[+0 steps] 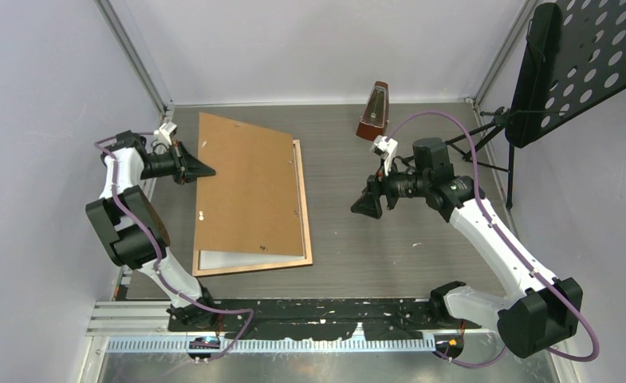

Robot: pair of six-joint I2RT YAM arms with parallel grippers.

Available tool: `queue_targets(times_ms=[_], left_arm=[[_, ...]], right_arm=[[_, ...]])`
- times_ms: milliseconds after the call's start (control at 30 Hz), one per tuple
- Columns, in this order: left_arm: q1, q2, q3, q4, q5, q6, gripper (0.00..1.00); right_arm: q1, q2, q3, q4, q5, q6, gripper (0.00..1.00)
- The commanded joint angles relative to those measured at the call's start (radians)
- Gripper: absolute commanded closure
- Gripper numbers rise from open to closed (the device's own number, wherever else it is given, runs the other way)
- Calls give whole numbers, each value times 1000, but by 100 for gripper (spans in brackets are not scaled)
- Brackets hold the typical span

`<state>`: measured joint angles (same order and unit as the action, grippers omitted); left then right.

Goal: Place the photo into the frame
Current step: Place the photo frame item in the photo frame.

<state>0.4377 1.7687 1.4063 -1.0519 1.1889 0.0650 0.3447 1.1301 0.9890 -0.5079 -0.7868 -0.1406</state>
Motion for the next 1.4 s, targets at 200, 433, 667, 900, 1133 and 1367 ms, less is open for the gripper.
queue_targets(times_ms=[200, 433, 667, 900, 1133, 1367], left_arm=[[-13, -22, -10, 20, 87, -30, 100], [-13, -34, -44, 73, 81, -59, 100], [-13, -30, -51, 85, 81, -59, 100], [-13, -21, -61, 95, 77, -59, 100], [-12, -1, -53, 80, 60, -56, 100], [-13, 26, -45, 56, 36, -26, 100]], right_arm=[[-10, -33, -2, 45, -13, 13, 21], [-13, -43, -9, 48, -15, 13, 21], [-18, -49, -13, 51, -15, 16, 20], [-19, -48, -14, 52, -16, 16, 20], [-21, -47, -16, 54, -17, 18, 20], [-23, -52, -18, 57, -18, 19, 20]])
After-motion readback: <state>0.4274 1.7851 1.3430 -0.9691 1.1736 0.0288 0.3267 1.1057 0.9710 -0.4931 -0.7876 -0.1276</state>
